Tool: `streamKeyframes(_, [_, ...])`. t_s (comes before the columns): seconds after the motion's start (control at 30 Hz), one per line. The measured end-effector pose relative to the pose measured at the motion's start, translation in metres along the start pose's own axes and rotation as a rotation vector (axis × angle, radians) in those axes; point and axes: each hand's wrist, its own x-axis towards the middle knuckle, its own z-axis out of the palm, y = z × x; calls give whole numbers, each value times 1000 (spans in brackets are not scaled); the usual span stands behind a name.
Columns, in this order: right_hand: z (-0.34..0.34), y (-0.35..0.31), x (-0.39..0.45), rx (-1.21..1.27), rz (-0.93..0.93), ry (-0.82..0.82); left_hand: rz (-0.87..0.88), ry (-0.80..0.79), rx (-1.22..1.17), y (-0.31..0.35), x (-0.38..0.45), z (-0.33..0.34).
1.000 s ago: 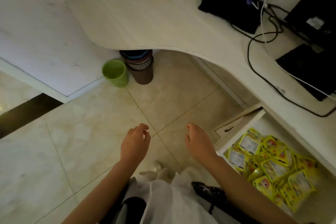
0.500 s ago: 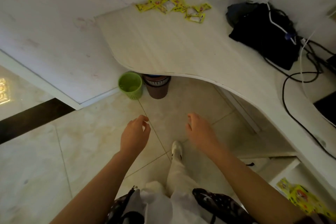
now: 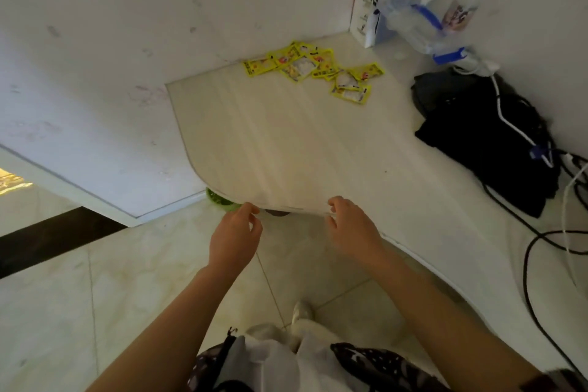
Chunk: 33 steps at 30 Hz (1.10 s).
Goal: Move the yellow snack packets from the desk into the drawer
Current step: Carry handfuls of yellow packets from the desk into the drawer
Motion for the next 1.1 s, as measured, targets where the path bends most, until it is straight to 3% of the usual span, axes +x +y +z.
streamKeyframes(0.4, [-53, 6, 150, 3, 46, 37, 77, 9, 52, 25, 172, -12])
streamKeyframes(0.73, [-66, 9, 257, 8, 186, 16, 116, -91, 32, 21, 327, -22])
streamKeyframes(1.1, [-95, 52, 354, -62, 229, 18, 91, -196, 188, 35, 452, -11])
